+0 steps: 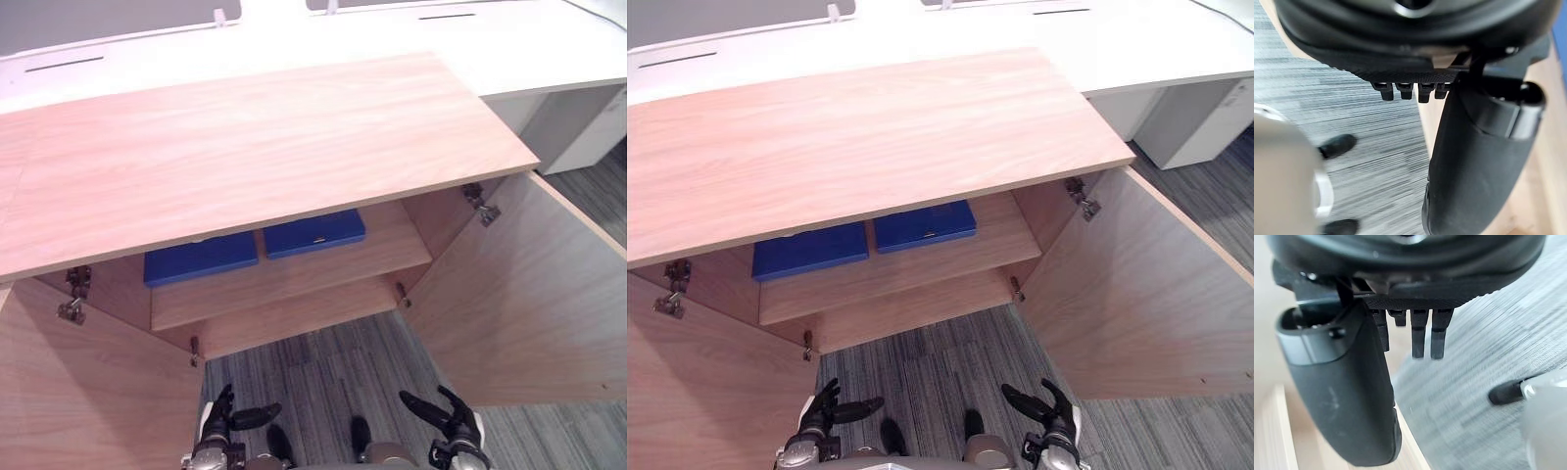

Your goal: Walk over to the cabinet, pick up the folder, carry it to the office cabinet, place the folder inside the office cabinet, then close the office cabinet door

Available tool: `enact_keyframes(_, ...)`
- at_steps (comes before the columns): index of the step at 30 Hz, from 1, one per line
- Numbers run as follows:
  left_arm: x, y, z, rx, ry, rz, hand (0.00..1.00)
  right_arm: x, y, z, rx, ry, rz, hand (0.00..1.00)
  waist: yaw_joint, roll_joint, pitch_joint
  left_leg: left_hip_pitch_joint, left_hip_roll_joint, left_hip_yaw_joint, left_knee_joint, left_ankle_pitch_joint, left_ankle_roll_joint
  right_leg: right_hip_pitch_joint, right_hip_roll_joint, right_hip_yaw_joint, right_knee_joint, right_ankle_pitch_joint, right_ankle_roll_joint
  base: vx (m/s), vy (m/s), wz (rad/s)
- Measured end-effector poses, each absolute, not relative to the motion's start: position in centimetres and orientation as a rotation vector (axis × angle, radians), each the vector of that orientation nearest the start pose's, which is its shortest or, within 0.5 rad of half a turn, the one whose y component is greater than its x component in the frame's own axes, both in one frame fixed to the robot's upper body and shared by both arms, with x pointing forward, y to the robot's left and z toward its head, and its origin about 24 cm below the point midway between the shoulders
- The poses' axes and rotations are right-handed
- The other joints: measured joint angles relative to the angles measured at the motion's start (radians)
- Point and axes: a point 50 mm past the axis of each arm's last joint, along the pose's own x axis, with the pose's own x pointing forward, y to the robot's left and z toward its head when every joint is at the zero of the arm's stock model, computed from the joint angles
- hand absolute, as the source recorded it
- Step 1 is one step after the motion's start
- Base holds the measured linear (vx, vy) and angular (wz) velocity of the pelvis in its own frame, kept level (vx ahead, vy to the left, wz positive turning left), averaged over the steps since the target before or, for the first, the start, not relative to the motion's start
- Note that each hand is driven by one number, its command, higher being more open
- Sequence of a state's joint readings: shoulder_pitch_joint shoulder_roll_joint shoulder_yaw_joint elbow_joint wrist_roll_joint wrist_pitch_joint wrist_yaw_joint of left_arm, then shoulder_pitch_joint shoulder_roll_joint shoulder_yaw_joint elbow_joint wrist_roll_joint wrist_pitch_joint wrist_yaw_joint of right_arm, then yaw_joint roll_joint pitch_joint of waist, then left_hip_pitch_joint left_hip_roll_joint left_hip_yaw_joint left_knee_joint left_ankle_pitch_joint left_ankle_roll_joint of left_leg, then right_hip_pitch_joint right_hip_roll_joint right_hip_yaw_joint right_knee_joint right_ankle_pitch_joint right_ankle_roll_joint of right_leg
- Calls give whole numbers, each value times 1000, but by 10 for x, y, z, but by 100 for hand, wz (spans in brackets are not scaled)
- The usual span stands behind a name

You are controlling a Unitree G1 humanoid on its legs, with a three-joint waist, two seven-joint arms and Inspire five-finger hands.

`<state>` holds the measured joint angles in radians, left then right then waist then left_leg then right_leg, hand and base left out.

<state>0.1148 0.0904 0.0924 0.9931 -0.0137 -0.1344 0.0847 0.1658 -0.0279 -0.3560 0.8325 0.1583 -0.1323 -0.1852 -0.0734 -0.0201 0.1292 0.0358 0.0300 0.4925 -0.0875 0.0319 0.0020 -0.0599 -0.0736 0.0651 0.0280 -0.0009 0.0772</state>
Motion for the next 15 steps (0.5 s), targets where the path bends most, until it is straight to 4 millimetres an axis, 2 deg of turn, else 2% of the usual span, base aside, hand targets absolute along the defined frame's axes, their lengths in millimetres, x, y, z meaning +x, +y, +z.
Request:
enact_keyframes(4,101,207,-152,80,966,241,100,92,-261,-128,218,769,-854,100,-8,0,0,16,-9,61,0,-13,-11,-20,1,74,-4,17,7,-71,21,-60)
enact_keyframes(6,97,208,-152,81,973,241,100,103,-282,-110,218,651,-931,100,-25,3,-2,23,-15,109,0,-27,-17,-37,3,133,-14,34,12,-55,11,-76)
enact_keyframes(8,96,208,-153,83,974,238,100,111,-299,-97,195,579,-965,100,-27,4,-2,24,-20,142,1,-36,-15,-51,5,168,-18,43,12,-46,3,-69)
enact_keyframes(9,96,208,-152,89,972,226,100,119,-318,-84,169,519,-1000,100,-30,6,-1,25,-26,164,1,-45,-16,-64,6,200,-21,47,11,-30,-3,-56)
enact_keyframes(11,96,208,-152,86,971,218,100,129,-335,-69,143,454,-1027,100,-36,9,1,25,-26,189,8,-57,-16,-72,5,224,-23,50,12,-13,-18,-49)
enact_keyframes(13,95,208,-152,86,969,213,100,151,-356,-42,91,344,-1021,100,-42,22,9,23,-26,226,37,-84,-13,-82,5,264,-23,52,14,13,-38,-52)
enact_keyframes(14,95,208,-152,85,967,212,100,158,-361,-35,80,315,-1013,100,-43,27,13,20,-25,237,50,-94,-10,-85,5,274,-23,53,16,28,-39,-53)
enact_keyframes(15,96,208,-152,90,961,205,100,174,-369,-18,62,252,-997,100,-43,38,20,6,-18,257,83,-117,-12,-99,5,299,-21,57,21,28,-36,-44)
